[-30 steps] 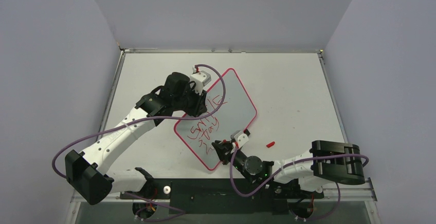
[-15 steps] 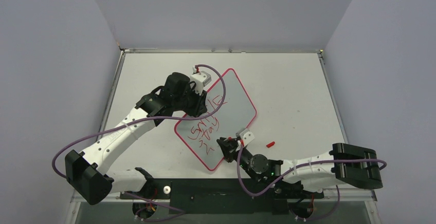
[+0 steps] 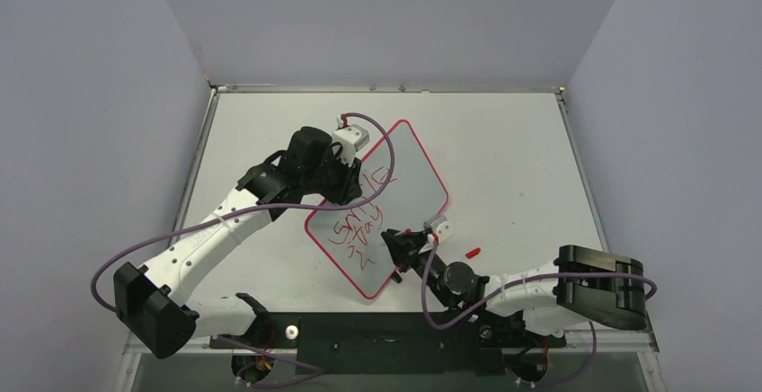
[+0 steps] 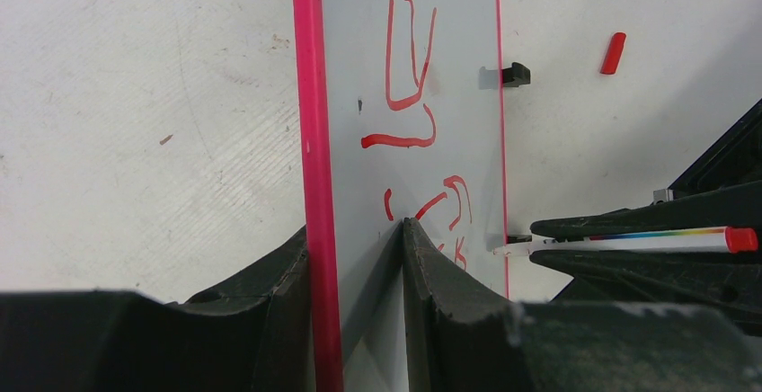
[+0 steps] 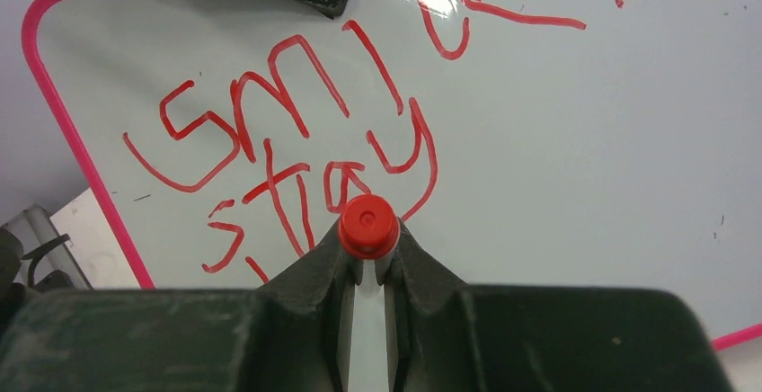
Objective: Write a sentence on the whiteboard
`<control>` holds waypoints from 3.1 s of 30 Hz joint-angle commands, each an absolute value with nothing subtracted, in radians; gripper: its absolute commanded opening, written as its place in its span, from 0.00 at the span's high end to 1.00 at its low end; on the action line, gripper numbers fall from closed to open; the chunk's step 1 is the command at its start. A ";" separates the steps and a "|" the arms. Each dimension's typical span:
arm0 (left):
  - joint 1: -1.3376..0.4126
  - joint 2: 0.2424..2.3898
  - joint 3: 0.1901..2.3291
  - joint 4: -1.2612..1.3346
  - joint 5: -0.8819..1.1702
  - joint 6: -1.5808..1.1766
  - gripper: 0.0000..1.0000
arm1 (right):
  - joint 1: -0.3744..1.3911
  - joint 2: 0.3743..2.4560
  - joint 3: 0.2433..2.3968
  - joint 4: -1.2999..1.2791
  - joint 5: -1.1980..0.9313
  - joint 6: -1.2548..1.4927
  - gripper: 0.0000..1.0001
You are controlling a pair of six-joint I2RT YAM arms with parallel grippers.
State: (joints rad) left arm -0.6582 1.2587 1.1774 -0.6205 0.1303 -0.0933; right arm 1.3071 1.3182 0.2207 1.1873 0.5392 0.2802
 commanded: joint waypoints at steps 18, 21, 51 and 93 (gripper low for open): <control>-0.658 1.272 1.171 -0.643 -0.003 0.029 1.00 | 1.292 1.480 0.174 1.561 0.489 0.387 1.00; -0.658 1.272 1.171 -0.643 -0.003 0.029 1.00 | 1.291 1.499 0.175 1.575 0.483 0.400 1.00; -0.658 1.280 1.170 -0.643 -0.006 0.029 1.00 | 1.332 1.527 0.131 1.433 0.585 0.529 1.00; -0.657 1.269 1.168 -0.639 -0.013 0.020 1.00 | 1.304 1.445 0.267 1.298 0.519 0.424 1.00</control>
